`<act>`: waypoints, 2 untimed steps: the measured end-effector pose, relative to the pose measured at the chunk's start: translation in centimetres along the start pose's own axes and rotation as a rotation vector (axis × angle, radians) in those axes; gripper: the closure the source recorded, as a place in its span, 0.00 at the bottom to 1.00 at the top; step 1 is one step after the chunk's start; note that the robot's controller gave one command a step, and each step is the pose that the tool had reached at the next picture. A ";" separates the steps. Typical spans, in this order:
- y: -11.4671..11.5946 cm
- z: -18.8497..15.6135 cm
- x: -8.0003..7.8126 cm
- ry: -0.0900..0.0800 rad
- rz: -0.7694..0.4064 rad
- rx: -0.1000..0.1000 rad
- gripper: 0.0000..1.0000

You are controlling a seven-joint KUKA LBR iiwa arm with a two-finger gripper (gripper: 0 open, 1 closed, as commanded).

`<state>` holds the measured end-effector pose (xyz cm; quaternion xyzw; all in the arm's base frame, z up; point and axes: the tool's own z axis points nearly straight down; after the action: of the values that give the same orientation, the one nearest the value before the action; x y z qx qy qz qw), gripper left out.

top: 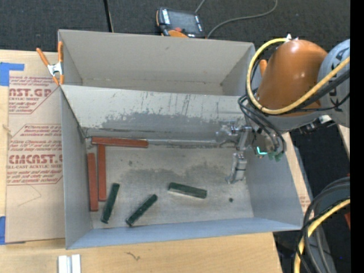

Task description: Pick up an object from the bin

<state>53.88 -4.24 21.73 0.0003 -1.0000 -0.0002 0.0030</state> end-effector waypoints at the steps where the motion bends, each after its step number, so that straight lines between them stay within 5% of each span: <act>1: 3.3 13.3 2.2 0.002 -0.129 -0.001 0.00; 2: 3.5 14.9 1.9 -0.005 -0.183 0.000 0.00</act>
Offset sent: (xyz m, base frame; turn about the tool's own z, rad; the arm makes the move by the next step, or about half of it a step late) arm -0.0197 0.0312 -0.1282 -0.1278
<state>51.86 -0.73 6.89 0.0917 -0.9958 -0.0003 0.0006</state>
